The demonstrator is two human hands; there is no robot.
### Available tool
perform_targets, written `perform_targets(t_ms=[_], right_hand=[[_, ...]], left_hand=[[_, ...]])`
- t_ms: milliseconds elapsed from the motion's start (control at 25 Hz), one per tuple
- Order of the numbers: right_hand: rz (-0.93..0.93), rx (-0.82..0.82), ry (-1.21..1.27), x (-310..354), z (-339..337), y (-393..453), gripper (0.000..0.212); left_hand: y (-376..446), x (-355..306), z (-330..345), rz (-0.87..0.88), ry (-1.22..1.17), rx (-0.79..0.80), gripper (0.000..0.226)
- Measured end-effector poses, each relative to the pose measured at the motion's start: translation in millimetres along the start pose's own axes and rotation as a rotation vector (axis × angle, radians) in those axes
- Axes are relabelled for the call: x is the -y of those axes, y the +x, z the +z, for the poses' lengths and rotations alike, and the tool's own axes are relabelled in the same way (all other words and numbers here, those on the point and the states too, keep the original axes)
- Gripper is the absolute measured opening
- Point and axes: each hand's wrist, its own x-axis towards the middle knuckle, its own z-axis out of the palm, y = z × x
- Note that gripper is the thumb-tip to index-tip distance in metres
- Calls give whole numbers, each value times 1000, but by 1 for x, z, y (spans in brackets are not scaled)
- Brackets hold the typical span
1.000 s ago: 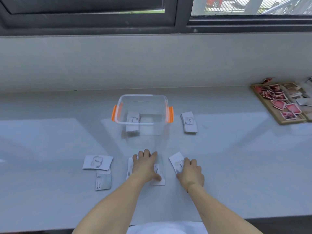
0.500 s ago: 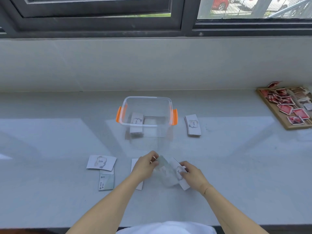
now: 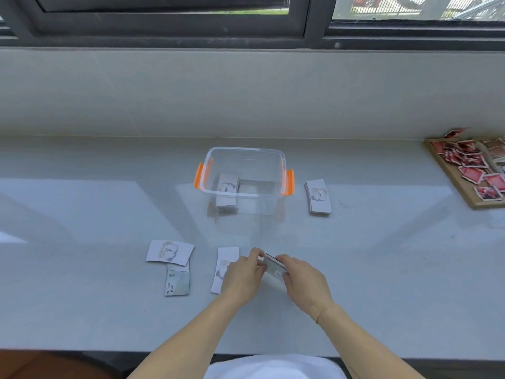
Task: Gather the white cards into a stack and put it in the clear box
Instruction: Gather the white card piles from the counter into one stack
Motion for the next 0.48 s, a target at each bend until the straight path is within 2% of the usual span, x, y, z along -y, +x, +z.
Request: perform_targets(t_ms=[160, 240, 360, 480], right_hand=[[-23, -58, -152, 1, 19, -5, 54], [-4, -45, -160, 0, 27, -7, 63], [-8, -59, -210, -2, 33, -7, 71], [-10, -69, -232, -2, 35, -7, 71]], left_hand=[[-4, 38, -13, -14, 231, -114, 29], [-5, 57, -22, -106, 292, -168, 39], [-5, 64, -27, -309, 250, -197, 64], [-9, 55, -19, -374, 314, -175, 76]])
